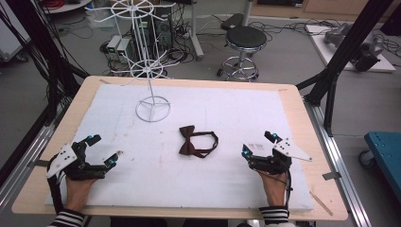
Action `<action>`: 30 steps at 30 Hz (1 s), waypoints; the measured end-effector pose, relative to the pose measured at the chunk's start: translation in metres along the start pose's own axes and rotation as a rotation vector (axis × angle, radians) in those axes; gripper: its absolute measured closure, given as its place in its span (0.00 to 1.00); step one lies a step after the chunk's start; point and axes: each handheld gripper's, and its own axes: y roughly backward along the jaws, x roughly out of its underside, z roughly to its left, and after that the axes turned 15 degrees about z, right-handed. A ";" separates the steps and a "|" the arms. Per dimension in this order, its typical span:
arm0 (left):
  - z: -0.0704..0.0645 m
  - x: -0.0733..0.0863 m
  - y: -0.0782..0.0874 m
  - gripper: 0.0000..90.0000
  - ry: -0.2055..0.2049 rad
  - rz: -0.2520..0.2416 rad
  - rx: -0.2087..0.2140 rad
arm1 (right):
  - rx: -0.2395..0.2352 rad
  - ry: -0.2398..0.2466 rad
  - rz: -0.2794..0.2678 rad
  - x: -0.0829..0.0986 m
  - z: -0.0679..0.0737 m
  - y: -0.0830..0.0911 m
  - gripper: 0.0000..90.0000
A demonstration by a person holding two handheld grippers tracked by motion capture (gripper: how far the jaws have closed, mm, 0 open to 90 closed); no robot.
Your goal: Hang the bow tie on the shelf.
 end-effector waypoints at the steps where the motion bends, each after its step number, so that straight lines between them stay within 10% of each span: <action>1: 0.000 0.000 0.000 0.02 0.000 0.000 0.000 | -0.013 0.002 0.012 -0.004 0.001 -0.001 0.01; 30: 0.000 0.000 0.000 0.02 -0.001 0.001 0.000 | -0.255 0.150 0.298 -0.091 0.039 -0.056 0.01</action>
